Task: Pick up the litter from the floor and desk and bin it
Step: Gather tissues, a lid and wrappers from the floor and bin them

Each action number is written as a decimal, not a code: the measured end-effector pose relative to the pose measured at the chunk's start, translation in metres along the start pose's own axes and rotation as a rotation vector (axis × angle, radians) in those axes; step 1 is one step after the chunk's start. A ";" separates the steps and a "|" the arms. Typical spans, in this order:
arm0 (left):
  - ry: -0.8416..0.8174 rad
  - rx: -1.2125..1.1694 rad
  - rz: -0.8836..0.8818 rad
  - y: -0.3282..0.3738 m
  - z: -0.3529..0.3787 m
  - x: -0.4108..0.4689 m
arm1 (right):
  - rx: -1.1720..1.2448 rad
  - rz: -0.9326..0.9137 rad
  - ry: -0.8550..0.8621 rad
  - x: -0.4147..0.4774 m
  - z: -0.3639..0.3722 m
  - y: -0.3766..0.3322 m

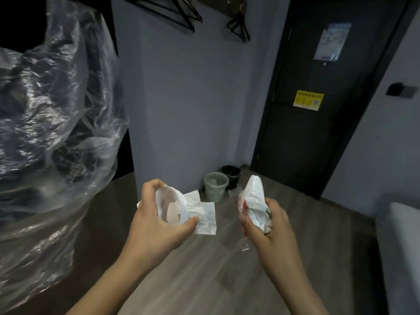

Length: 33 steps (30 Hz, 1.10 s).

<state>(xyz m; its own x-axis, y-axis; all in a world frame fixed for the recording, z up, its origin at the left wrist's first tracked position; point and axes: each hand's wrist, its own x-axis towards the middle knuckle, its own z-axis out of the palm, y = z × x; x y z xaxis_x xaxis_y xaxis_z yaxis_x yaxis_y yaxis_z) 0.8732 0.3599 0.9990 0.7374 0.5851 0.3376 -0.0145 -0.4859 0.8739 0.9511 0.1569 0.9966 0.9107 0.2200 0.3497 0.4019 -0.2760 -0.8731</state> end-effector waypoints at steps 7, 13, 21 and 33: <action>-0.065 -0.008 0.004 -0.040 0.035 0.142 | -0.038 0.070 0.045 0.120 0.045 0.022; -0.124 -0.015 0.010 -0.062 0.095 0.232 | -0.045 0.121 0.078 0.211 0.055 0.060; -0.139 -0.004 0.045 -0.081 0.202 0.355 | -0.066 0.122 0.130 0.354 0.053 0.149; -0.116 0.050 0.003 -0.107 0.352 0.525 | -0.126 0.159 0.072 0.575 0.032 0.260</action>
<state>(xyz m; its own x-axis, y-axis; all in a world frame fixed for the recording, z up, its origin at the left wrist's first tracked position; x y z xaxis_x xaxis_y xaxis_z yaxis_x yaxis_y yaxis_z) 1.4994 0.4904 0.9590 0.8105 0.5059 0.2954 0.0143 -0.5212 0.8533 1.5765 0.2410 0.9596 0.9663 0.0981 0.2381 0.2571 -0.4176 -0.8715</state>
